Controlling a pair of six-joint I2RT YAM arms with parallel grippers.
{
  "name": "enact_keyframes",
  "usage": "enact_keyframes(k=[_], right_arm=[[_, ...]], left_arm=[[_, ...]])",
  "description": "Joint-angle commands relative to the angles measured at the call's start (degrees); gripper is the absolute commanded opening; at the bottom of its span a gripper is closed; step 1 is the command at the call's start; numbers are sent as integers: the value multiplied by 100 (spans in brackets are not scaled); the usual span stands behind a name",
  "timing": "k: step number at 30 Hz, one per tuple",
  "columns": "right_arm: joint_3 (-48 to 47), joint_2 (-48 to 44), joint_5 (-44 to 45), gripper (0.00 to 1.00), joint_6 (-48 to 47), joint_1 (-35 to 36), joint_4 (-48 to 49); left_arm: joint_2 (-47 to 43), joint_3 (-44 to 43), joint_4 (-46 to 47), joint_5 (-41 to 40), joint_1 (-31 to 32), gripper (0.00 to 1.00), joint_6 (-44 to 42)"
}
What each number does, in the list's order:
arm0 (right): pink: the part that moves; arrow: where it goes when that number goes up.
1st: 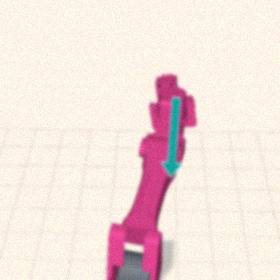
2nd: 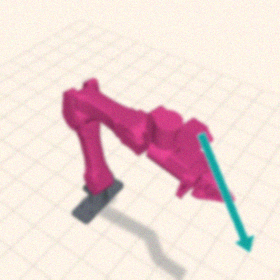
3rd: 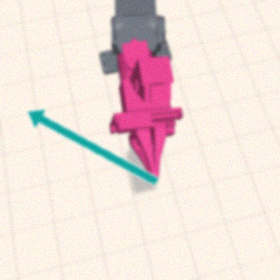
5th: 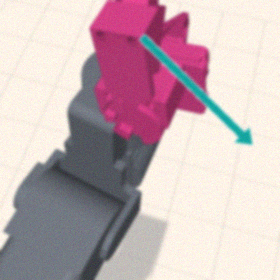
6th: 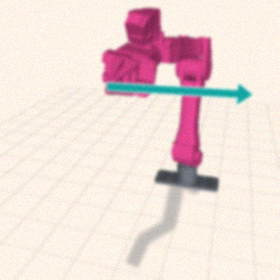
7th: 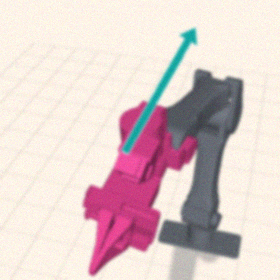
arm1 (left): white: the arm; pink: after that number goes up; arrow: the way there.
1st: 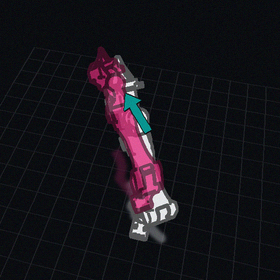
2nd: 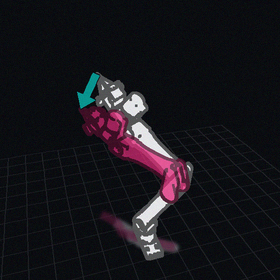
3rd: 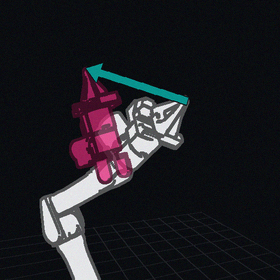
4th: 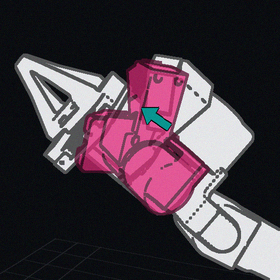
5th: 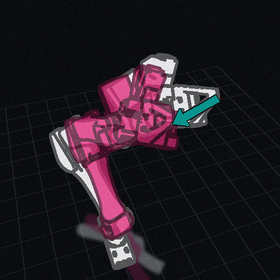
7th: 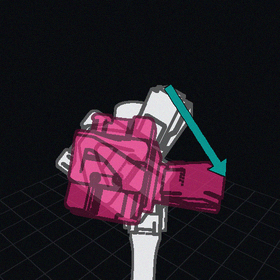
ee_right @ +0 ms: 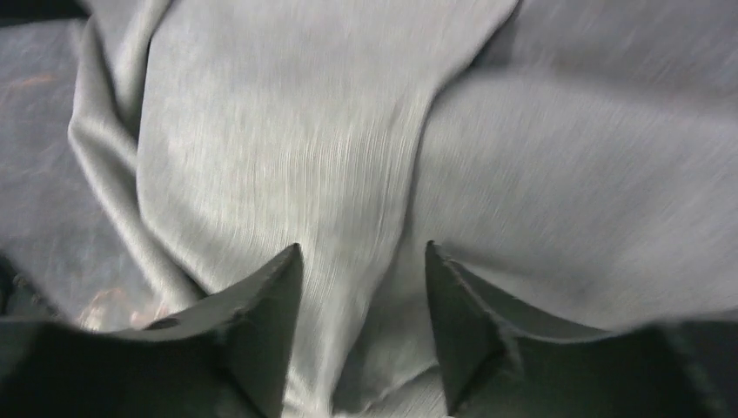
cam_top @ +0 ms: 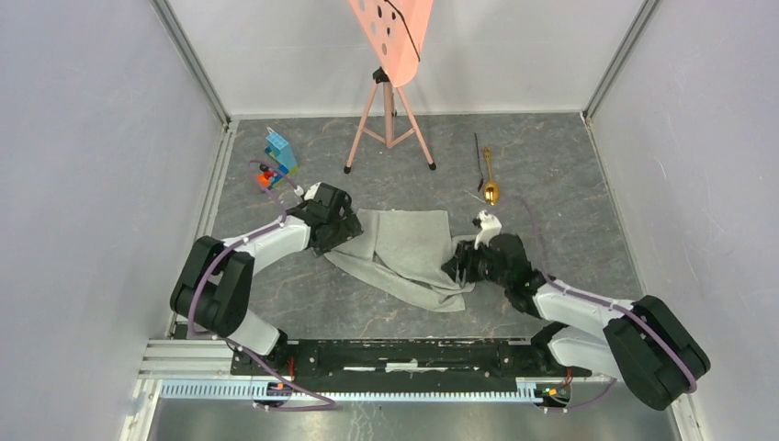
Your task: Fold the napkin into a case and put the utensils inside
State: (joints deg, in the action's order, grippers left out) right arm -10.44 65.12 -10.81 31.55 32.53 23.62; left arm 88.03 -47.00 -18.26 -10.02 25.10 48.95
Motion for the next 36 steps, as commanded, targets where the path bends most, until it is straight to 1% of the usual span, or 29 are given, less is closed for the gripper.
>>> enact_keyframes(k=[1,2,4,6,7,8,11,13,16,18,21,22,27,29,31,36], right_arm=[[-1426,74,1689,70,-1100,7,-1338],[-1744,277,2150,77,-1096,11,-1599],[-2652,840,2952,84,-808,3,-2245],[-3749,1619,3291,84,-572,7,-3200],[-4263,2050,3303,84,-501,7,-3691],[-4771,2372,3258,83,-477,7,-3978],[-5616,3210,3287,79,-384,3,-4353],[-6005,3587,3315,76,-390,14,-4518],[-6176,3876,3241,71,-427,25,-4525],[-6068,3907,3233,71,-468,40,-4389],[-5962,3971,3250,71,-579,51,-4269],[-5947,4006,3290,71,-613,47,-4247],[-5890,4142,3357,69,-643,43,-4137],[-5843,4193,3271,68,-659,38,-3986],[-5902,4321,3189,68,-672,36,-3949],[-5929,4533,3139,67,-676,42,-3878]], left_arm=[[-439,-142,-677,-644,-51,100,-595],[-495,-177,-759,-700,-64,100,-626],[-508,-345,-1032,-913,-93,100,-695],[-406,-626,-1334,-1201,-94,100,-785],[-261,-812,-1487,-1300,-105,100,-864],[-106,-1054,-1710,-1394,-110,99,-893],[418,-1642,-2164,-1576,-115,94,-959],[588,-1875,-2251,-1592,-116,91,-979],[817,-2110,-2379,-1634,-123,88,-1018],[912,-2186,-2471,-1730,-121,87,-1023],[957,-2110,-2431,-1668,-179,79,-1065],[961,-2063,-2411,-1628,-212,78,-1077],[832,-1670,-2228,-1377,-513,79,-993],[762,-1561,-2139,-1318,-588,82,-966],[791,-1555,-2111,-1219,-627,84,-983],[985,-1601,-2120,-1248,-681,84,-1010]])
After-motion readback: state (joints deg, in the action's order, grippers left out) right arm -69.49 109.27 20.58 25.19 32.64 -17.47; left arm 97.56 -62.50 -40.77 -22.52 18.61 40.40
